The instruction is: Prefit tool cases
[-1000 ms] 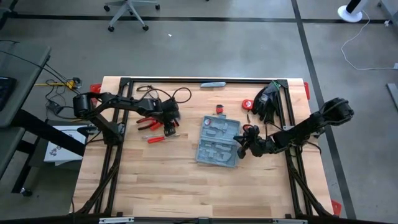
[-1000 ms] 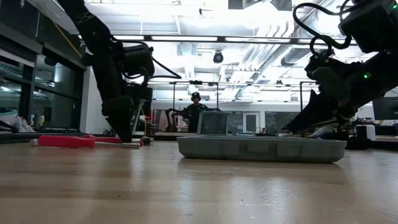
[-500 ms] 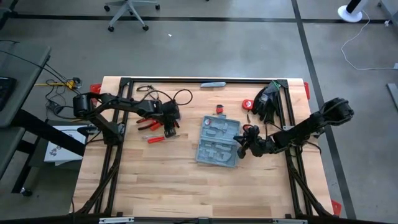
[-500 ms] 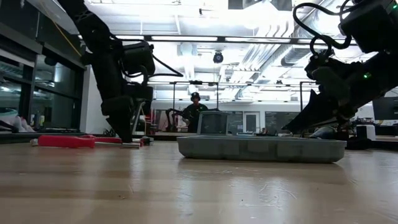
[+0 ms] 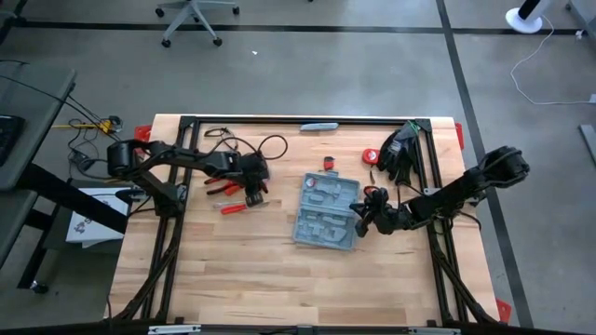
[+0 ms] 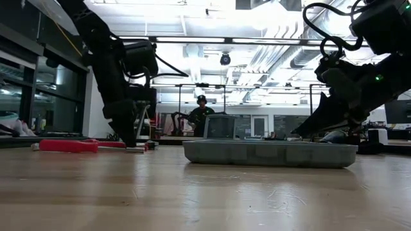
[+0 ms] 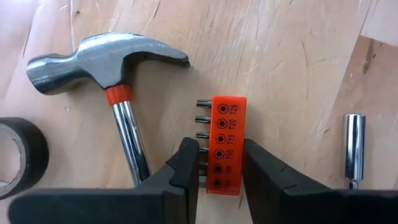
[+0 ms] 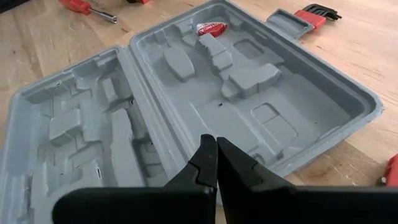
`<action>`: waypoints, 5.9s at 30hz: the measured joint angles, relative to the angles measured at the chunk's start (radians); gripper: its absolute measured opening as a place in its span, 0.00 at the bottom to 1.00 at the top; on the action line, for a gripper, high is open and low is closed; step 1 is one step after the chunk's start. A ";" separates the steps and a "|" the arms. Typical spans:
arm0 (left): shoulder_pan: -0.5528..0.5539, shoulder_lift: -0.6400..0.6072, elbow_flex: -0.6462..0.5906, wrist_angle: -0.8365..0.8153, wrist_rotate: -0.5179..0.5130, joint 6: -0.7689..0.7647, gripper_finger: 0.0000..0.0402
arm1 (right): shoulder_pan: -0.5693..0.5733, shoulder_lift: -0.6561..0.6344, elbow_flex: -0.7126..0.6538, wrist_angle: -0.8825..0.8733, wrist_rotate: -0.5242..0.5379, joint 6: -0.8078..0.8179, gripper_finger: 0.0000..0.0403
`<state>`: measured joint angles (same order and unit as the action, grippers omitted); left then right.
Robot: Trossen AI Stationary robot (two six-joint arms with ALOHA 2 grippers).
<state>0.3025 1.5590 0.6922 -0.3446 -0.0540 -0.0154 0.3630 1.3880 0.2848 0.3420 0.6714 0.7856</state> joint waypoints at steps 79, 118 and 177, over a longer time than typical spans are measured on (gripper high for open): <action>-0.423 0.327 0.678 -0.194 -0.052 -0.138 0.20 | -0.140 0.175 0.242 -0.179 -0.104 -0.131 0.00; -0.461 0.385 0.678 -0.310 -0.098 -0.150 0.20 | -0.061 0.265 0.241 -0.007 -0.205 -0.070 0.00; -0.478 0.604 1.003 -0.583 -0.113 0.019 0.19 | -0.050 0.265 0.241 -0.028 -0.184 -0.086 0.00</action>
<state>-0.1757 2.1628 1.6956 -0.9274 -0.1668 0.0032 0.3134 1.6527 0.5262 0.3141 0.4874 0.6993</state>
